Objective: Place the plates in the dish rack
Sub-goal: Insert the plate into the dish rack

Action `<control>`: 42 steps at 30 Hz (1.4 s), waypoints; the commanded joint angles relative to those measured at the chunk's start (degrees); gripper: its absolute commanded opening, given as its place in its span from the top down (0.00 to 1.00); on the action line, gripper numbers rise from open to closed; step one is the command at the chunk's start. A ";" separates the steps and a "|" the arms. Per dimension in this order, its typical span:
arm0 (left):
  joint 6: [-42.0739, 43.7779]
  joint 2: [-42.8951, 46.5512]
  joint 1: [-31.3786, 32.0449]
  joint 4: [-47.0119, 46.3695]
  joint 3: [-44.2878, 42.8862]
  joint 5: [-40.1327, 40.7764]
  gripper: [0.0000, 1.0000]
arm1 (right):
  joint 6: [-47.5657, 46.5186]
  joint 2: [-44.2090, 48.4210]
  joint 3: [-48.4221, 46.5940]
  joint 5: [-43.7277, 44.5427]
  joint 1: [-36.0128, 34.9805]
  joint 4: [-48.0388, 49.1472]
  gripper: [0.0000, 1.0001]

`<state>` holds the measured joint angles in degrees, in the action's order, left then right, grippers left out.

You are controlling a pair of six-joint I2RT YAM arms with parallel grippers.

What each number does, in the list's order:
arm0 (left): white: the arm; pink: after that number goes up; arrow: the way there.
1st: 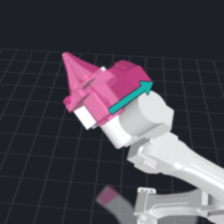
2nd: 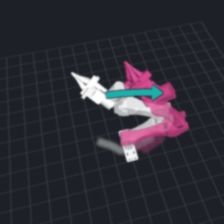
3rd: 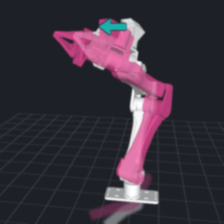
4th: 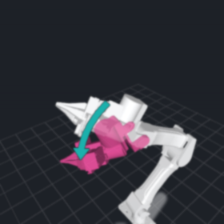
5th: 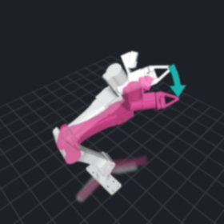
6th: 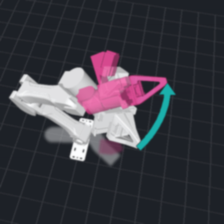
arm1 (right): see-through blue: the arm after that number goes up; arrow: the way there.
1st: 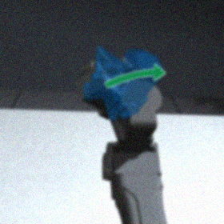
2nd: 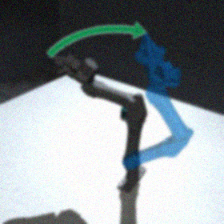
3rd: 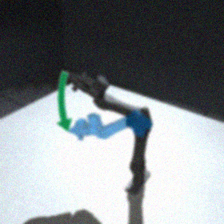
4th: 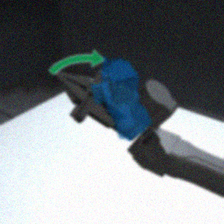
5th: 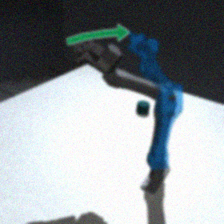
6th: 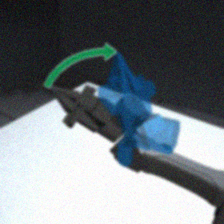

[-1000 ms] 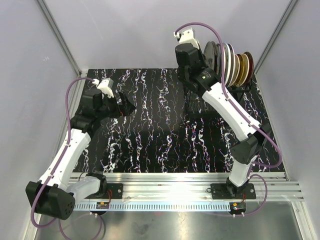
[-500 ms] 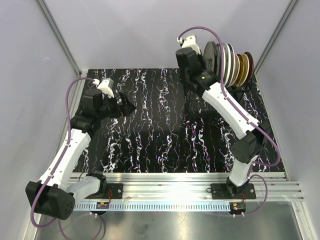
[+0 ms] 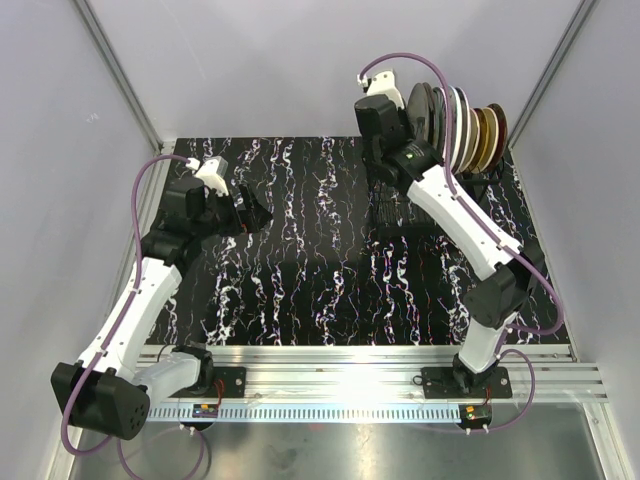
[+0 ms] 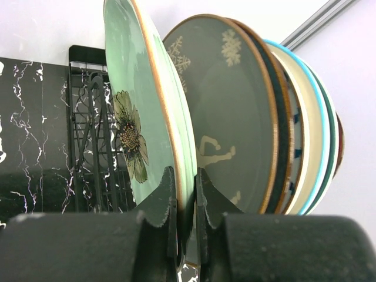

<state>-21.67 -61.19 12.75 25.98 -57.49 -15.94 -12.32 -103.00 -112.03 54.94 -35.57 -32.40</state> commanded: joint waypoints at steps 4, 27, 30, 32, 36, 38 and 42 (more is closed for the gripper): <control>-0.48 0.10 0.34 -2.86 0.37 -1.37 0.01 | 0.63 6.76 -1.97 3.16 0.68 6.83 1.00; -0.74 -0.34 0.43 -3.04 0.45 -2.16 0.01 | 3.79 6.50 1.55 3.16 1.73 6.74 1.00; -0.74 -0.33 0.43 -3.04 0.45 -2.07 0.01 | 4.40 6.06 1.55 2.90 1.82 6.48 1.00; -0.65 -0.25 0.43 -3.04 0.45 -2.16 0.01 | 4.58 5.62 1.46 2.72 1.91 6.21 1.00; -0.74 -0.33 0.43 -3.04 0.45 -2.16 0.01 | 5.11 5.36 1.64 2.46 2.08 6.12 1.00; -0.65 -0.42 0.43 -3.04 0.45 -2.25 0.01 | 5.37 5.18 1.64 2.28 2.09 6.04 1.00; -0.74 -0.33 0.52 -3.04 0.45 -2.42 0.01 | 5.81 4.83 1.81 2.10 2.26 5.86 0.98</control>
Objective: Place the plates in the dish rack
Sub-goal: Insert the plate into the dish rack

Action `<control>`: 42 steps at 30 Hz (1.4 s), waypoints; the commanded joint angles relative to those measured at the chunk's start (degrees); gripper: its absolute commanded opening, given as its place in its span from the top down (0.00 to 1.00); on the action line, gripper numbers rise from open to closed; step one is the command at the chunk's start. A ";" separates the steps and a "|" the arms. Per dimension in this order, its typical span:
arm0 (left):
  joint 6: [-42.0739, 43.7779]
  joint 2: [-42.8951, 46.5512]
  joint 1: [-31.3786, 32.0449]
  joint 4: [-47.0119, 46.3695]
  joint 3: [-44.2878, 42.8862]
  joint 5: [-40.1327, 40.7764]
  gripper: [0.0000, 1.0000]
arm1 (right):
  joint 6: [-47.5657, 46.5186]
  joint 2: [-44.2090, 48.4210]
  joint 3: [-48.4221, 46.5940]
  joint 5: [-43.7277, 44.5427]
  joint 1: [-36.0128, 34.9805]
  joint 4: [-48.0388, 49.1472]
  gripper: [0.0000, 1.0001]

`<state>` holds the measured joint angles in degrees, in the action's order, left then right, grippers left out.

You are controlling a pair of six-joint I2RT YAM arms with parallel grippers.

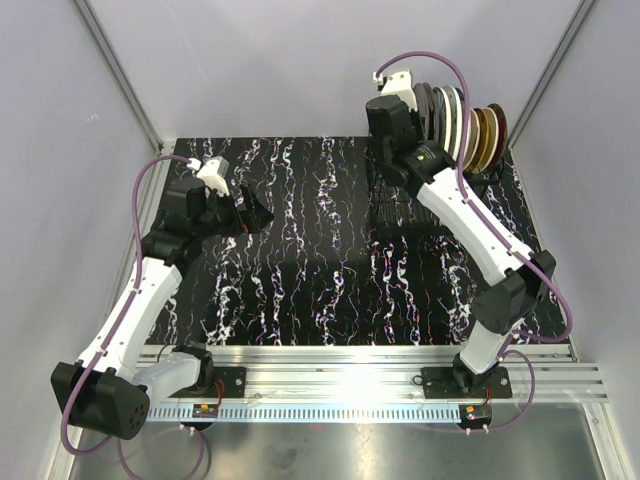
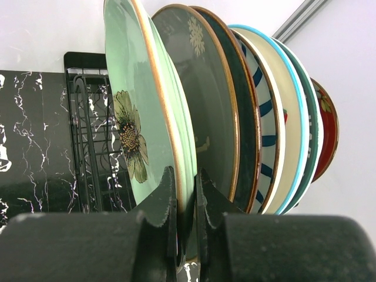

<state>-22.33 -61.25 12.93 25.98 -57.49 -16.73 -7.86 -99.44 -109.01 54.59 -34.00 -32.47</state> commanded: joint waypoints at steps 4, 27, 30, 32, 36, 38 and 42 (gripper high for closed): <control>-0.09 -0.27 0.34 -3.04 0.45 -1.72 0.01 | 2.06 0.74 -1.03 1.93 0.78 5.66 0.95; -0.17 -0.36 0.52 -3.04 0.45 -1.99 0.01 | 3.90 -0.14 -0.85 -0.36 1.39 4.26 0.73; -0.26 -0.62 0.61 -3.21 0.45 -2.51 0.01 | 4.17 0.03 -0.76 -0.62 1.39 4.34 0.71; -0.35 -0.71 0.61 -3.13 0.45 -2.52 0.01 | 4.25 0.03 -0.94 -0.71 1.48 3.99 0.68; -0.17 -0.80 0.69 -3.13 0.45 -2.52 0.01 | 3.82 0.56 -1.47 -0.80 1.39 3.38 0.61; -0.17 -0.71 0.69 -3.21 0.37 -2.52 0.01 | 3.38 0.74 -2.08 -1.06 1.48 3.38 0.58; -0.17 -0.71 0.69 -3.13 0.45 -2.60 0.01 | 2.50 1.17 -2.87 -2.11 1.48 3.29 0.53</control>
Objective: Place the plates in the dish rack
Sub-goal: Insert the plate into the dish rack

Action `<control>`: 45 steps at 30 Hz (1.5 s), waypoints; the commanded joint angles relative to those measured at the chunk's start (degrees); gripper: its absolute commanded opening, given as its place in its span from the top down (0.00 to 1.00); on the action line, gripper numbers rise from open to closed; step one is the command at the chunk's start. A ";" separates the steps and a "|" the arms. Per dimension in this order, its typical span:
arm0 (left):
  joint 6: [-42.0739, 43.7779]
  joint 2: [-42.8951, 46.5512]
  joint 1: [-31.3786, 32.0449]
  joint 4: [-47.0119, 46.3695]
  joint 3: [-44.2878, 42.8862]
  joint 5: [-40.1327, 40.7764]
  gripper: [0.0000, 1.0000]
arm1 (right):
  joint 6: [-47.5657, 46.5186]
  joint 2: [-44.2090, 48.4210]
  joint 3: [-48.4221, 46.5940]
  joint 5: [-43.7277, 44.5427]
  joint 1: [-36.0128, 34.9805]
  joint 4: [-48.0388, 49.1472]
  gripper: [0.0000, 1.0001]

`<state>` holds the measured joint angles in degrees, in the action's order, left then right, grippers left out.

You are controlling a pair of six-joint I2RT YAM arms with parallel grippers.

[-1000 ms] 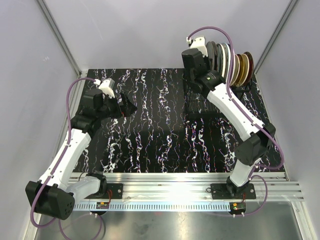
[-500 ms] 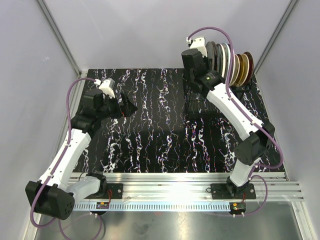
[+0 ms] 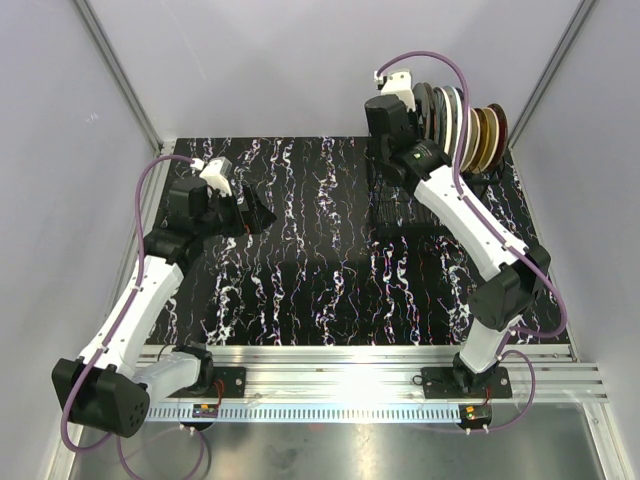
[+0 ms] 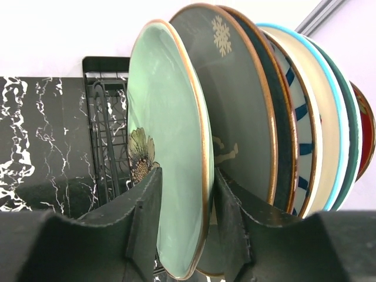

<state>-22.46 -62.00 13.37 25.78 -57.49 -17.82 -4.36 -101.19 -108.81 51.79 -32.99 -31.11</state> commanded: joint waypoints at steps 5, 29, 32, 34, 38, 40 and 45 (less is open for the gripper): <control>0.13 0.12 0.26 -2.84 0.45 -1.34 0.01 | -1.35 3.10 -4.39 -0.11 0.39 1.32 0.51; 1.63 -0.40 0.08 -1.87 -0.07 0.95 0.01 | -4.17 7.75 -8.43 -8.54 -2.25 3.60 0.43; 2.24 -0.41 -0.09 -0.65 -1.04 2.44 0.01 | -4.16 11.53 -6.42 -15.91 -2.25 3.60 0.39; 2.33 0.64 -0.53 -0.56 -0.78 4.63 0.01 | -2.59 15.92 -1.87 -20.39 -2.25 4.91 0.35; 2.77 2.93 -0.53 -1.17 -0.08 7.45 0.01 | 1.01 25.05 8.25 -23.49 -2.25 6.94 0.30; 2.86 4.25 -0.53 -1.35 0.10 9.91 0.01 | 3.03 30.59 13.87 -23.66 -2.16 6.94 0.28; 3.30 7.93 -0.53 -3.19 1.68 14.83 0.01 | 9.19 42.20 26.86 -26.21 -2.16 6.33 0.22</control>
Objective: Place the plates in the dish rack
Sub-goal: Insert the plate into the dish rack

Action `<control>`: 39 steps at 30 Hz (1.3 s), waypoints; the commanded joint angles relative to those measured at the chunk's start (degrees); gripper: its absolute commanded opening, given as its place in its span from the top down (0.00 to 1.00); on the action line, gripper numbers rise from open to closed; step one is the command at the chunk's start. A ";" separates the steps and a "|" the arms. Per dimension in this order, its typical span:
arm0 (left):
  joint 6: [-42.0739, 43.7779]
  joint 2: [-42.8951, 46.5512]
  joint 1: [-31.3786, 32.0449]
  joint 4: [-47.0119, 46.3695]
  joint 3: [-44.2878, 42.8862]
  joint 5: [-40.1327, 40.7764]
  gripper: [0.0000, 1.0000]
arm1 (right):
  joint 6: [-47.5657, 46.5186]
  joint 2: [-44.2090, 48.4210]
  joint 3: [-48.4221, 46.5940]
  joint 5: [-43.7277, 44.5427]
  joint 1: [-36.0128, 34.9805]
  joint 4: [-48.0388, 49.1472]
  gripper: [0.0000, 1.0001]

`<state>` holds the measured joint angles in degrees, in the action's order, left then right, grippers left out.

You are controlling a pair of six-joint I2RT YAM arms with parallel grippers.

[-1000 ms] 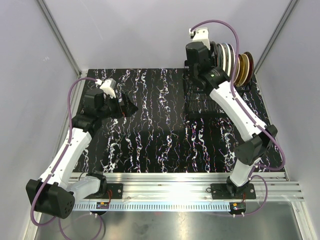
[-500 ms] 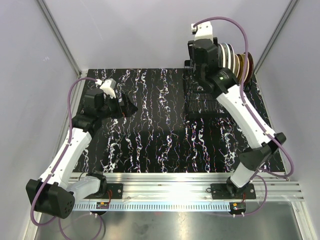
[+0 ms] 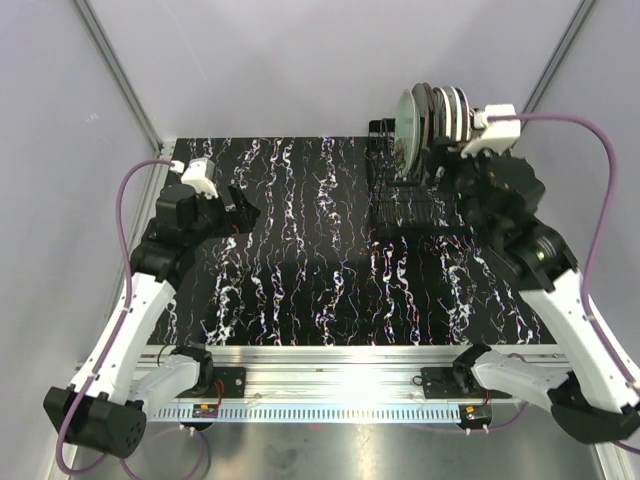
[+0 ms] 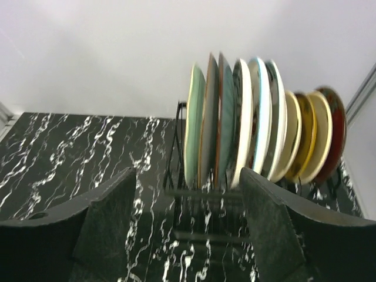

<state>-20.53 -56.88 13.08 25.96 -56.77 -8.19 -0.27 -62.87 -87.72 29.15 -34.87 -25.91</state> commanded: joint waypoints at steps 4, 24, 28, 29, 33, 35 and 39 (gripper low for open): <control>2.25 4.41 0.01 -3.54 1.49 8.00 0.01 | 9.75 9.51 14.84 -2.69 0.76 -3.34 0.18; 6.03 16.72 2.83 0.06 9.14 19.79 0.01 | 22.51 27.36 36.47 -7.98 13.25 -9.25 0.00; 6.12 16.80 2.83 0.94 8.61 20.14 0.01 | 26.02 23.60 37.45 -6.74 13.34 -10.73 0.00; 6.12 17.07 2.91 0.85 8.61 20.66 0.01 | 26.81 21.93 38.06 -6.13 13.34 -10.91 0.00; 6.65 18.74 2.91 -0.38 9.93 21.54 0.01 | 28.31 20.68 37.71 -6.57 13.34 -10.30 0.00; 6.74 18.48 2.91 -0.20 9.75 21.81 0.01 | 29.01 21.47 37.63 -5.16 13.34 -9.86 0.00; 6.65 17.33 2.91 0.41 9.14 21.28 0.01 | 30.15 21.39 36.66 -0.60 13.25 -11.09 0.00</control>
<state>-14.76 -39.09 15.75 27.77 -47.20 11.86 27.38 -42.02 -49.25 23.24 -21.78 -37.60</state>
